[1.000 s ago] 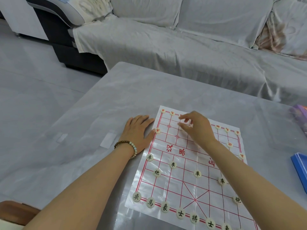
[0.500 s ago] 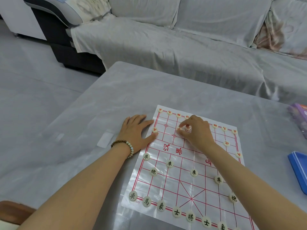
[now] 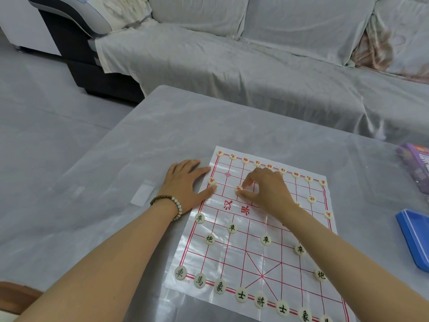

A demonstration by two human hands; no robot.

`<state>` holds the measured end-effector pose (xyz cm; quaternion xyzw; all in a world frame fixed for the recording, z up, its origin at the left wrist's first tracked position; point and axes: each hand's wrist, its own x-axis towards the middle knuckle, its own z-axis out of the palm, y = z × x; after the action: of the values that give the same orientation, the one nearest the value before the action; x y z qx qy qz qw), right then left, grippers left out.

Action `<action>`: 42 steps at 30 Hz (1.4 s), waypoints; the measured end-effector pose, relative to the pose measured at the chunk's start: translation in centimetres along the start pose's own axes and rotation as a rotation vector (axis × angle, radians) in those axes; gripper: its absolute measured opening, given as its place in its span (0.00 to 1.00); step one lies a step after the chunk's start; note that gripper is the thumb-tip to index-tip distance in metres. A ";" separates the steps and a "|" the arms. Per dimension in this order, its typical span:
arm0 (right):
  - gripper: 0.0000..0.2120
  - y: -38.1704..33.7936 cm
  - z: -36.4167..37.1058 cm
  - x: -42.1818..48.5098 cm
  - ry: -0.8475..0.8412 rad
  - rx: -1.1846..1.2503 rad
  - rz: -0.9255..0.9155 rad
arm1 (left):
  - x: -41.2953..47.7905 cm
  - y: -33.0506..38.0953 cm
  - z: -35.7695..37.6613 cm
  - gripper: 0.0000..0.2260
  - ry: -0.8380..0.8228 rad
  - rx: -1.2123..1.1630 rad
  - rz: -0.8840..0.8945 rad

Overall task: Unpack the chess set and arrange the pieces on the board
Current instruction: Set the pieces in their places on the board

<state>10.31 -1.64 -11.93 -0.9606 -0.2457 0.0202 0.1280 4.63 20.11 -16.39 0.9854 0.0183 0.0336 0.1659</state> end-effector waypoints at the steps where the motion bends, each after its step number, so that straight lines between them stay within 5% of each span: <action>1: 0.15 -0.1 0.1 0.1 0.002 -0.004 -0.005 | 0.0 0.0 0.0 0.37 0.003 -0.003 0.000; 10: 0.14 -0.1 0.2 -0.2 -0.023 0.063 -0.058 | 0.0 0.0 0.0 0.34 0.003 -0.010 -0.002; 15: 0.22 -0.2 -0.1 -0.6 -0.037 0.041 -0.025 | 0.0 0.1 -0.1 0.33 0.016 -0.017 0.003; 20: 0.16 -0.3 0.3 -0.3 -0.024 0.076 0.021 | -0.1 0.1 -0.1 0.37 0.023 -0.017 0.005; 42: 0.16 0.2 0.2 -0.8 0.035 0.091 0.044 | 0.0 0.2 -0.1 0.34 0.002 -0.007 -0.004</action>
<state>9.67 -2.13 -12.15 -0.9592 -0.2212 0.0172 0.1753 4.58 20.00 -16.23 0.9848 0.0204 0.0345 0.1692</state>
